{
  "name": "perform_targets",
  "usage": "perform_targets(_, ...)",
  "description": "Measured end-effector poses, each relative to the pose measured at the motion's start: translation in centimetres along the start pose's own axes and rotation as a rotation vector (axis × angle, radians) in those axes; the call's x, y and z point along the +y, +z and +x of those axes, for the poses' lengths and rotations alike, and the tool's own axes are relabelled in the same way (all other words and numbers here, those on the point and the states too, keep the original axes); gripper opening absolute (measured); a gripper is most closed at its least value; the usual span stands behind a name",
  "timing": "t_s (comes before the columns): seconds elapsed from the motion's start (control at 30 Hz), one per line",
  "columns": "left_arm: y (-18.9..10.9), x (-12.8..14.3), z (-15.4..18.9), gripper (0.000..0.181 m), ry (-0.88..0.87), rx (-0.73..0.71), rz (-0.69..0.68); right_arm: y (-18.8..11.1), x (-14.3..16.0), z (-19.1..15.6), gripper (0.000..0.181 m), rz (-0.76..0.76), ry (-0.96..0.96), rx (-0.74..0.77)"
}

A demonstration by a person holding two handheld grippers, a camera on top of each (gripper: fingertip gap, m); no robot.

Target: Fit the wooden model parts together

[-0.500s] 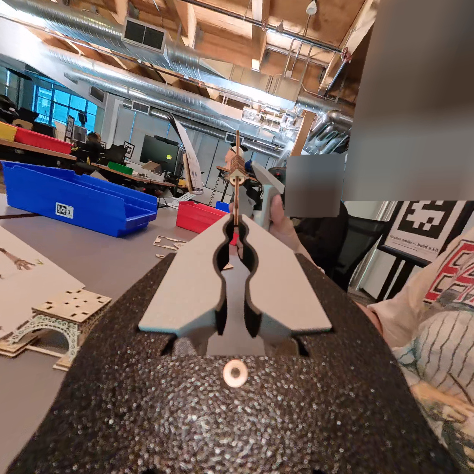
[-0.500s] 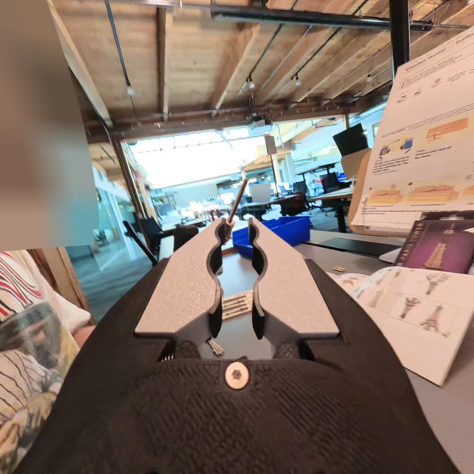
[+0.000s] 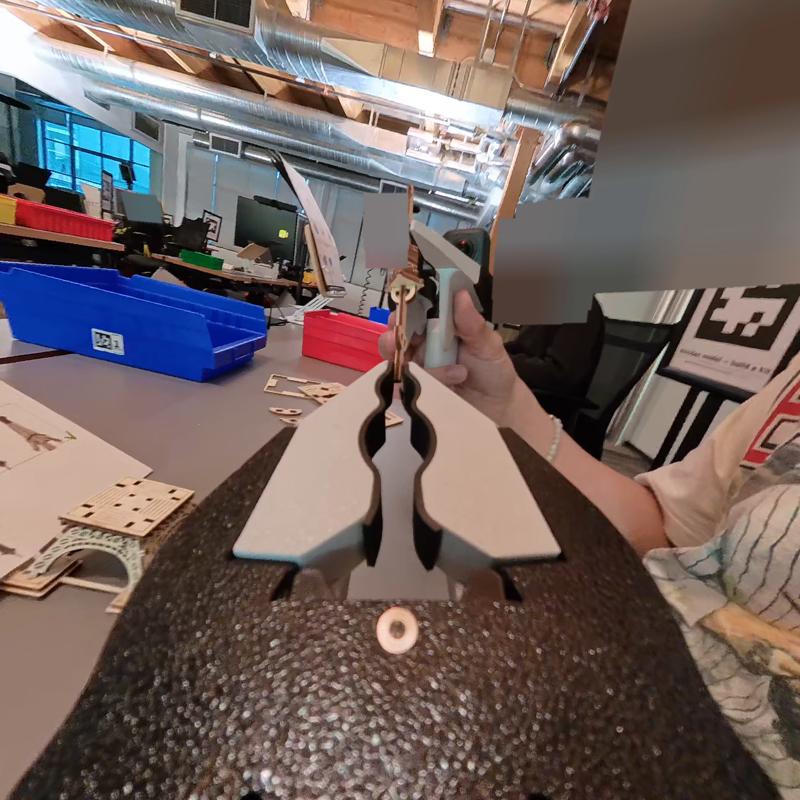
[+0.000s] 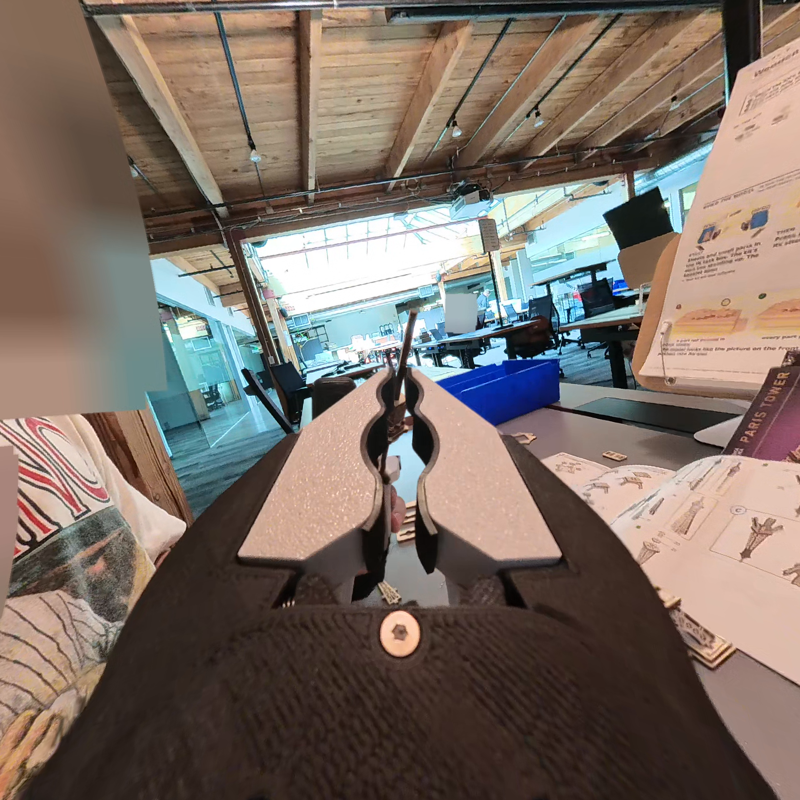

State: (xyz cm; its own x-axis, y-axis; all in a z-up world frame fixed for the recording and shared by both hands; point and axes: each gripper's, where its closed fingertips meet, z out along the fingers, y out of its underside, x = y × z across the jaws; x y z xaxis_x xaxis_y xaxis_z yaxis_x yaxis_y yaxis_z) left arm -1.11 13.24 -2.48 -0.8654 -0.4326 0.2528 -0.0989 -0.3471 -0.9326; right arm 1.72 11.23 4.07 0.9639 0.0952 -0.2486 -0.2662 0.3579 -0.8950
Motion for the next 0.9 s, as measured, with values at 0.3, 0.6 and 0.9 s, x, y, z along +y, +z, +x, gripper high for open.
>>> perform_targets(0.3, -0.2, 0.9, -1.2, 0.021, 0.286, -0.143, -0.246, -0.5, 2.5, 2.1, 0.0, -0.217, 0.028, 0.186)
perform_targets(0.6, 1.3, 1.2, 0.4, 0.026, 0.247, -0.045, -0.328, -0.6, 3.6, -0.3, 0.0, -0.258, -0.003, 0.046)
perform_targets(0.9, 1.4, 1.7, 0.5, 0.024, 0.25, -0.03, -0.366, 0.0, 5.2, -1.5, 0.0, -0.347, -0.053, -0.015)
